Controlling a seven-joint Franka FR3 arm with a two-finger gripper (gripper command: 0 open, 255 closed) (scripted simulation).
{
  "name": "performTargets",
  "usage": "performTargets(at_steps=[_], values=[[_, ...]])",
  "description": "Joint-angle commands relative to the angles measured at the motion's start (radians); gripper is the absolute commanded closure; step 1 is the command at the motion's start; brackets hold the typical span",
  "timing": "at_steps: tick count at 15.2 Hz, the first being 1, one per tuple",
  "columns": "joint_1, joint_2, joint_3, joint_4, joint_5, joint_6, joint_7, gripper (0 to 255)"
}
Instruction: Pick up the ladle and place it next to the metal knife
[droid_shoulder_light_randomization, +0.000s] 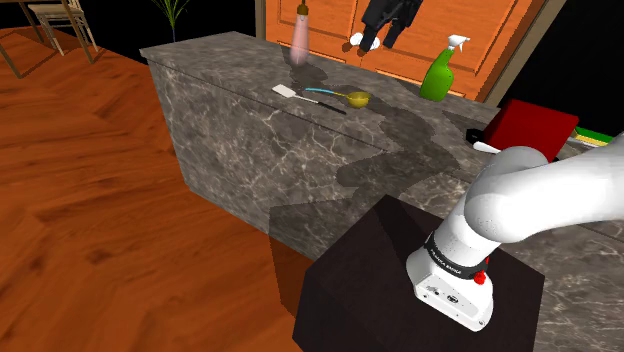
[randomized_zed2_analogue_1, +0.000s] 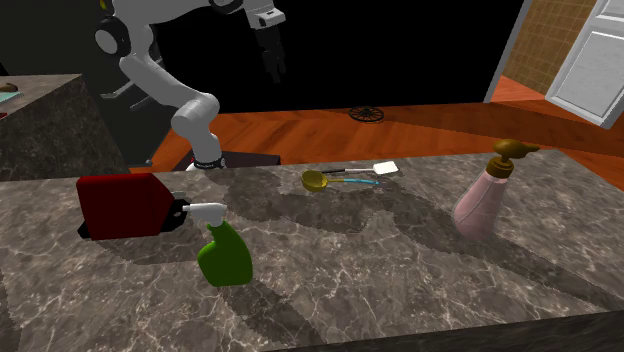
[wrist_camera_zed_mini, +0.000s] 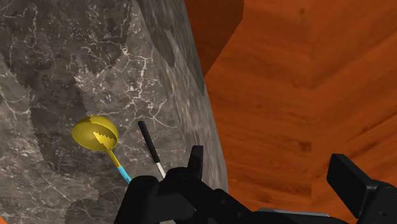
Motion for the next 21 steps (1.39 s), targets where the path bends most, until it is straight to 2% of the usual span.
performTargets(at_steps=[1,12,21], values=[[0.000,0.000,0.000,0.000,0.000,0.000,0.000,0],[-0.003,0.344,-0.209,0.110,-0.034,0.102,-0.284,0],[-0.009,0.702,-0.341,0.317,0.025,0.127,-0.526,0]])
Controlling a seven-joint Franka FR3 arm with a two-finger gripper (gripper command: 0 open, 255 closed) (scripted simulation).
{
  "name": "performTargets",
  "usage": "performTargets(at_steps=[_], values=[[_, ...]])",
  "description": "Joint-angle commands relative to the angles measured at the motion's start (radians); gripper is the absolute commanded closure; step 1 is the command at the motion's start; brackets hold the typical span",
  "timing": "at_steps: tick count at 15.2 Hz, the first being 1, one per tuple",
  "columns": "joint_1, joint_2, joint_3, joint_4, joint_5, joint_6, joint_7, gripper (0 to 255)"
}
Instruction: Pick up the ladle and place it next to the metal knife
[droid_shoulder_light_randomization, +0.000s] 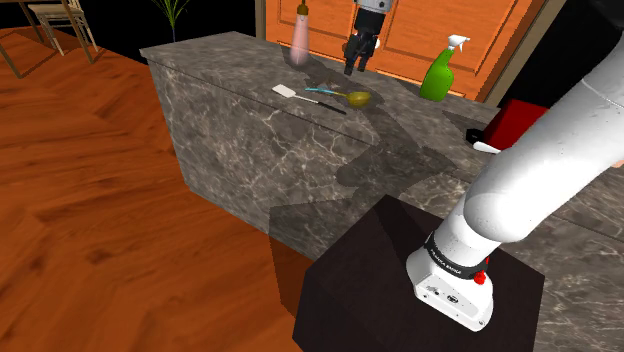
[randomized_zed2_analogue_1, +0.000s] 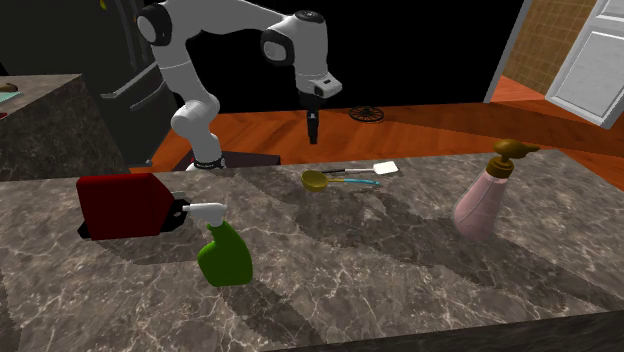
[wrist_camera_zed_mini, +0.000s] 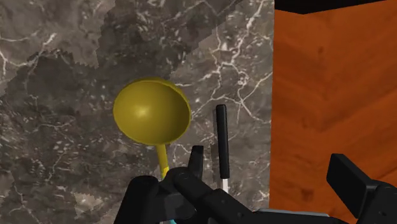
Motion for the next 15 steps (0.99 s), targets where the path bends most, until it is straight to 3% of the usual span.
performTargets(at_steps=[1,10,15], values=[[-0.005,0.085,-0.021,0.054,0.021,-0.001,-0.054,0],[-0.089,0.496,-0.055,0.391,0.132,-0.071,-0.265,0],[-0.088,0.506,-0.050,0.347,0.137,-0.021,-0.271,0]])
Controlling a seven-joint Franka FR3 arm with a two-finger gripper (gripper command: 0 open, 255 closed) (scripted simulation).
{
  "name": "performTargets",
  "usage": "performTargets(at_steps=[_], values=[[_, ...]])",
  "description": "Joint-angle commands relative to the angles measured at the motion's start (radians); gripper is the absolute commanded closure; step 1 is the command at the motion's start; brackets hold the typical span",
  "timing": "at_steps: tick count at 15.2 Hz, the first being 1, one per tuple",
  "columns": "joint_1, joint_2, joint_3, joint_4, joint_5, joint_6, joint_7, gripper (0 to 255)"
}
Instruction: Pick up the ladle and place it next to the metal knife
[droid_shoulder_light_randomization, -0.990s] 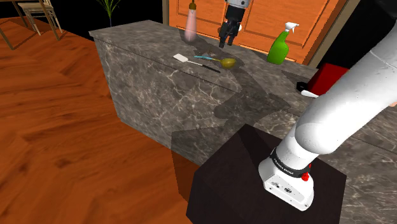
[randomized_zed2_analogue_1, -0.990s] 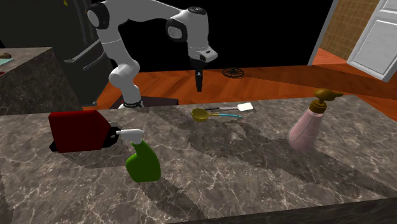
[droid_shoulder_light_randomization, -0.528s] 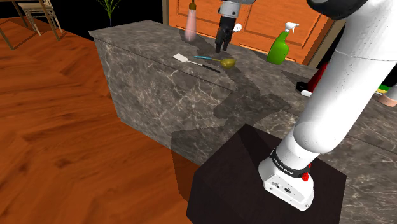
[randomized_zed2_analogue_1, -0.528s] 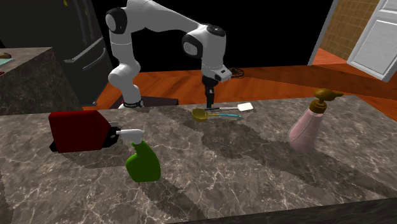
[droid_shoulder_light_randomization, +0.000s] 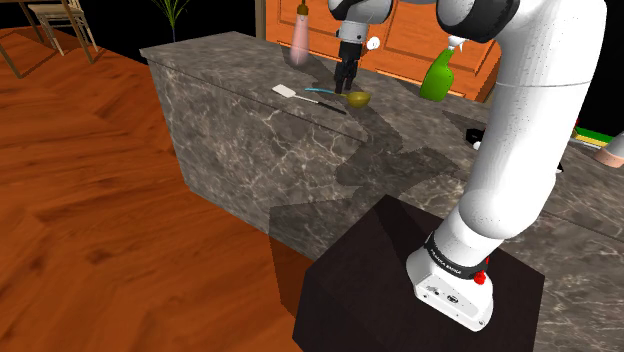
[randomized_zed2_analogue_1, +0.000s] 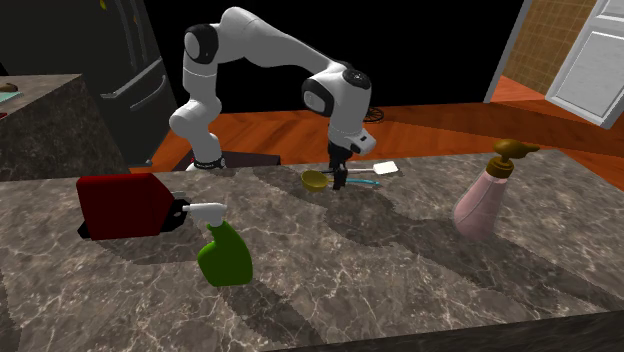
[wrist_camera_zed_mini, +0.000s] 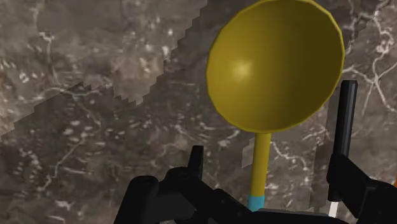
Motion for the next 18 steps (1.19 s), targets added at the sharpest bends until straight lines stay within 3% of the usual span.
performTargets(at_steps=[1,11,12,18], values=[[0.002,0.003,0.002,-0.023,0.002,0.026,-0.003,0],[0.004,0.007,0.004,-0.053,0.006,0.059,-0.005,0],[0.004,0.007,0.004,-0.053,0.006,0.059,-0.005,255],[0.004,0.007,0.004,-0.052,0.006,0.059,-0.005,255]])
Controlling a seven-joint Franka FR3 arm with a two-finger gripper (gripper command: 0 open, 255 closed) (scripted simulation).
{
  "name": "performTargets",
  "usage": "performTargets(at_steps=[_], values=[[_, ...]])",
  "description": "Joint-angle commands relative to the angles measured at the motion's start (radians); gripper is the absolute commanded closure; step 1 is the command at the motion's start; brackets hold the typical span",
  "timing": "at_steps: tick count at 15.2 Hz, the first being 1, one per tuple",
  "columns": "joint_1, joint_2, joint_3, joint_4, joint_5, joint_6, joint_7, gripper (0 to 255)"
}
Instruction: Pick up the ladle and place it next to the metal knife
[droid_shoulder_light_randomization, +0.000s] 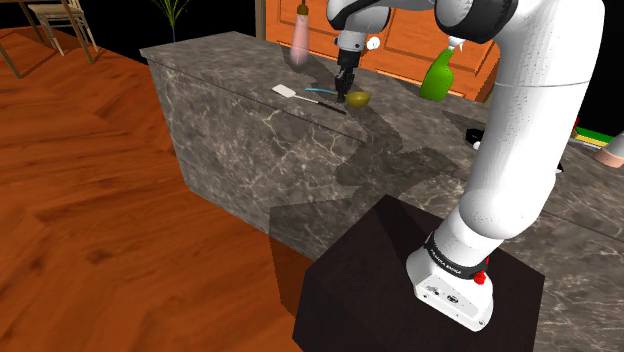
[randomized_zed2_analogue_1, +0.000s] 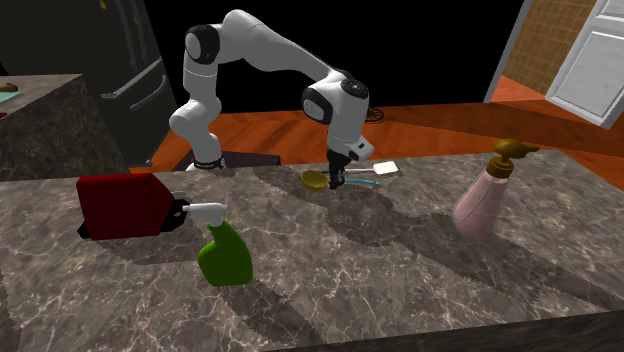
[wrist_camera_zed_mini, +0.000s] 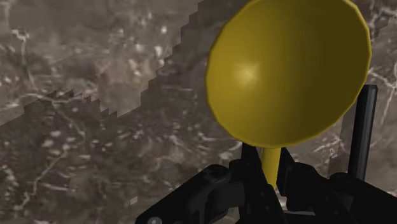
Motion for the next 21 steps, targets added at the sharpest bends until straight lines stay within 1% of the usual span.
performTargets(at_steps=[1,3,12,21], values=[[0.000,0.000,0.000,0.000,0.000,0.000,0.000,255],[0.000,0.000,0.000,-0.001,0.000,0.001,0.000,255],[0.000,-0.031,-0.006,0.078,-0.016,-0.106,0.016,255],[-0.005,-0.044,-0.010,0.181,-0.023,-0.221,0.029,255]])
